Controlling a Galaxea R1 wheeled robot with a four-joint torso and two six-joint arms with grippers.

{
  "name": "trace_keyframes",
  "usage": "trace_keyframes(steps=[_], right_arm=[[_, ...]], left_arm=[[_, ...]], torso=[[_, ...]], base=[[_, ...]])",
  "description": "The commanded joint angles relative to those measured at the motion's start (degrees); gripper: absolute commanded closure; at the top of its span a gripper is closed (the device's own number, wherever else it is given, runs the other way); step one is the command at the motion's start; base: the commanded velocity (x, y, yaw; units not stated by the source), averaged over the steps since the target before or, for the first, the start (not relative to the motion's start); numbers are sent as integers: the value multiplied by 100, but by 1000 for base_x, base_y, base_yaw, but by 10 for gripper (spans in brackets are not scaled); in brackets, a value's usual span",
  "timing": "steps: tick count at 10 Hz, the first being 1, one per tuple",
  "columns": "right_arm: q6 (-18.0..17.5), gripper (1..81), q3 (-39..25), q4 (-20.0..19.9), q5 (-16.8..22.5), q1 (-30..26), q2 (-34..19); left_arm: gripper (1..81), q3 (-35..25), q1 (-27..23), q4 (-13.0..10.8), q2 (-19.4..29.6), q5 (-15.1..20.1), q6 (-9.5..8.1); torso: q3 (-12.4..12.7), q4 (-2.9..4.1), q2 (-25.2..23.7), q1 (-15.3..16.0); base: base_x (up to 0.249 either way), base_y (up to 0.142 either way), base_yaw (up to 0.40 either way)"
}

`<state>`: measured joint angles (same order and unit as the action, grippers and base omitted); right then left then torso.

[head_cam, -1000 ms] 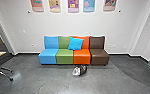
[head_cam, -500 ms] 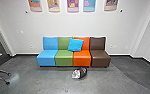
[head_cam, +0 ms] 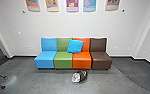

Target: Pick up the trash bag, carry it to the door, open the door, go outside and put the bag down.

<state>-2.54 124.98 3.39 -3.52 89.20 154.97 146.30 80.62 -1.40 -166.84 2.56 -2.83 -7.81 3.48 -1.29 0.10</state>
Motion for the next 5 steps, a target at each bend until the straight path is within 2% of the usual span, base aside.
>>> trace_keyframes(steps=[1, 5], right_arm=[[7, 10, -80, -66, 308, -152, -95], [7, 10, -71, -66, 308, -143, -77]], left_arm=[[10, -31, -287, -62, 45, 324, 54], [10, -31, -287, -53, 45, 324, 54]], torso=[[0, 0, 0, 0], [0, 0, 0, 0]], base=[[219, 0, 0], [219, 0, 0]])
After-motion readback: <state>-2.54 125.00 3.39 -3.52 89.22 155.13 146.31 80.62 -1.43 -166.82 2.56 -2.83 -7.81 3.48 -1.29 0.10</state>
